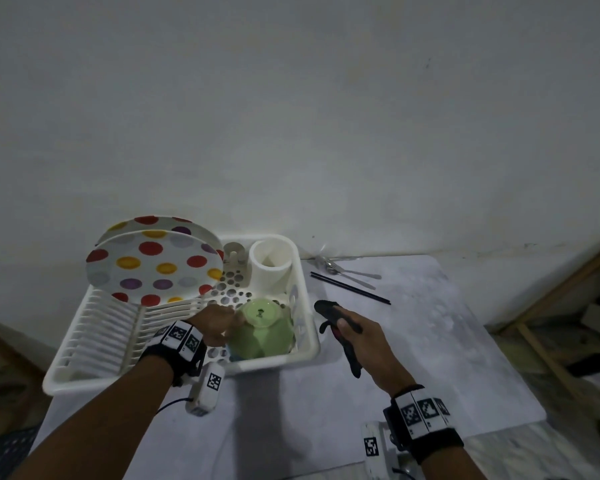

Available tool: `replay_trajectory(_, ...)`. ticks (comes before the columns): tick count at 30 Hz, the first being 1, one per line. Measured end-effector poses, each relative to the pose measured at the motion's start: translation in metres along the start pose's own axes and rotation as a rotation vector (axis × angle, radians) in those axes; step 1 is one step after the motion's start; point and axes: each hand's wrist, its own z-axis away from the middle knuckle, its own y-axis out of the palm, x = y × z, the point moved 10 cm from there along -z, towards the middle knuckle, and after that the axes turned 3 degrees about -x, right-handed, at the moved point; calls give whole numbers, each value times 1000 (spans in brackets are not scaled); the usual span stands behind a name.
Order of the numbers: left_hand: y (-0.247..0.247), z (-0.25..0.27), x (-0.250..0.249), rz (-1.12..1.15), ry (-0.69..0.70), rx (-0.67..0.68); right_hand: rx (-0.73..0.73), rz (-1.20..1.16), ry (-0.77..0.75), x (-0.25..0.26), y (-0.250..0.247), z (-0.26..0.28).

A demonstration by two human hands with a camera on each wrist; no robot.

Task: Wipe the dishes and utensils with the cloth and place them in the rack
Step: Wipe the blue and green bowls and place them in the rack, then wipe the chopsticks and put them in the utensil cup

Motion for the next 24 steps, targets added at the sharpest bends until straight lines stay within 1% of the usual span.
replay_trajectory(1,-6,1,-3,3,-8,-103,-10,3,-11,1,-3,5)
replay_trajectory(2,-6,1,-2,-77,-54,-123,-18,4,-18,2,-6,9)
replay_trajectory(3,-7,1,-7,-63,-66,-150,-25,6,-22,1,-10,13)
replay_trajectory(5,-9,3,-27,-100,20,-209,-52,-2,-19,0,-21,18)
replay_trajectory(6,-11,4,-41,-79,79,-242,-66,-12,-19,-1,-27,20)
replay_trajectory(7,-8,9,-58,-37,136,-256,-77,-24,-21,-1,-33,19)
replay_trajectory(9,5,14,-87,87,232,-241,-97,-36,-34,0,-45,16)
replay_trajectory(11,22,10,-114,180,304,-241,-128,-32,-54,-1,-60,9)
replay_trajectory(13,37,0,-136,255,347,-269,-170,-22,-51,-6,-78,-3)
replay_trajectory(14,45,-9,-143,294,348,-282,-192,-22,-47,-9,-88,-10)
replay_trajectory(17,72,-43,-150,428,270,-312,-206,-26,-34,-21,-114,-34)
replay_trajectory(19,89,-65,-149,454,239,-336,-203,-31,-18,-31,-127,-49)
replay_trajectory(20,97,-79,-149,445,234,-366,-214,-31,-6,-37,-136,-59)
replay_trajectory(22,112,-101,-153,358,231,-411,-225,-38,25,-52,-151,-77)
replay_trajectory(24,134,-127,-154,272,213,-387,-205,-55,40,-64,-162,-90)
